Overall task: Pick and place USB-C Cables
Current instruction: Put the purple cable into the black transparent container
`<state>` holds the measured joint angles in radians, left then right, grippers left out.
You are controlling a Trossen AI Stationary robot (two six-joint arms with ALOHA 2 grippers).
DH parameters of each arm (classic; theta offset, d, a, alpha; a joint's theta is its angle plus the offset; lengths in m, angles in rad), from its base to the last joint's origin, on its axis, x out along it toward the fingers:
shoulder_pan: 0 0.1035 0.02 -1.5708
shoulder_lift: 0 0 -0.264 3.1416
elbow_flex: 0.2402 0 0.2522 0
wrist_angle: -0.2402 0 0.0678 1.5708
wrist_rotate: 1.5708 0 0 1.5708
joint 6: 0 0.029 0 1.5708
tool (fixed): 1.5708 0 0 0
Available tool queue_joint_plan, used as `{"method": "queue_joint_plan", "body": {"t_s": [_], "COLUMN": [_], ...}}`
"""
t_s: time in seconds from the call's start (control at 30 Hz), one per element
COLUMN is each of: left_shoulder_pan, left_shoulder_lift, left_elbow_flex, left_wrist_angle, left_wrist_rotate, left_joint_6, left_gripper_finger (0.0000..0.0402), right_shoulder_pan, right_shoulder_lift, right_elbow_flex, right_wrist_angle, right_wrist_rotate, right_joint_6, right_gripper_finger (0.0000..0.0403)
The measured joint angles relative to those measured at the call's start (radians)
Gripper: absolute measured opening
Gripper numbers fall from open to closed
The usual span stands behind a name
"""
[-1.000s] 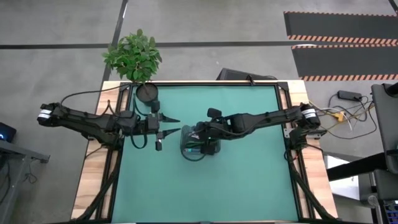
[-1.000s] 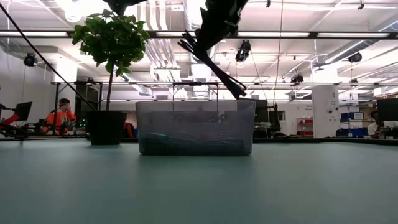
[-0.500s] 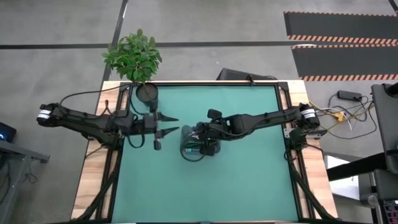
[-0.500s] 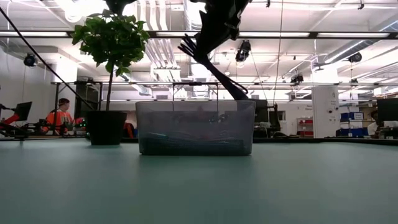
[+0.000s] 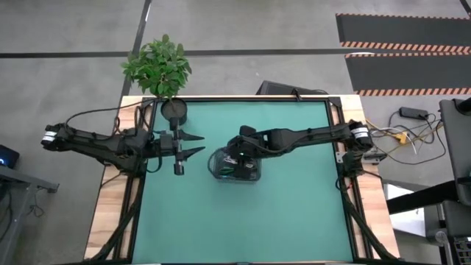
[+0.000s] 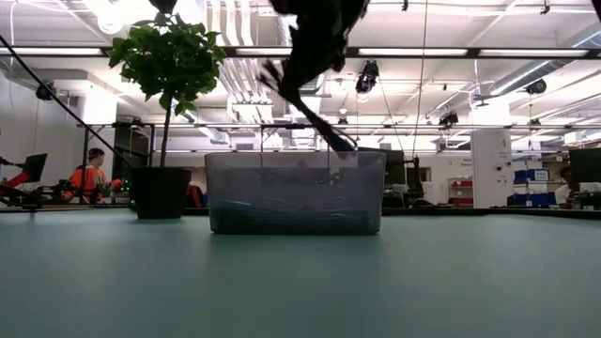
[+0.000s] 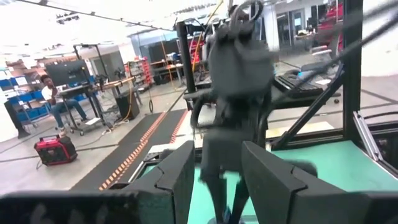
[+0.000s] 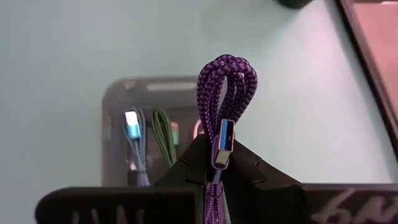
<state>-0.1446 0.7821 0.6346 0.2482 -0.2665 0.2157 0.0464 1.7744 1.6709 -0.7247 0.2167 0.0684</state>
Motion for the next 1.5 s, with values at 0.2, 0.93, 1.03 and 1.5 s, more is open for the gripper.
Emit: {"method": "queue_joint_plan", "body": {"t_s": [0.2,0.93,1.03,1.5], "left_shoulder_pan": [0.000,0.000,0.000,0.000], "left_shoulder_lift": [0.001,0.005,0.005,0.004], "left_elbow_flex": [-0.001,-0.002,-0.002,-0.002], "left_wrist_angle": [-0.002,-0.003,-0.003,-0.003], "left_wrist_rotate": [0.000,0.001,0.001,0.001], "left_joint_6": [0.000,-0.002,-0.002,-0.002], "left_gripper_finger": [0.0118,0.0118,0.0118,0.0118], "right_shoulder_pan": [-0.009,-0.021,-0.021,-0.023], "right_shoulder_lift": [0.074,0.216,0.230,0.238], "right_elbow_flex": [0.078,0.110,0.110,0.110], "right_wrist_angle": [-0.080,-0.107,-0.106,-0.075], "right_wrist_rotate": [-0.035,-0.030,0.013,0.029], "right_joint_6": [-0.064,-0.175,-0.174,-0.175], "right_gripper_finger": [0.0018,0.0025,0.0037,0.0084]}}
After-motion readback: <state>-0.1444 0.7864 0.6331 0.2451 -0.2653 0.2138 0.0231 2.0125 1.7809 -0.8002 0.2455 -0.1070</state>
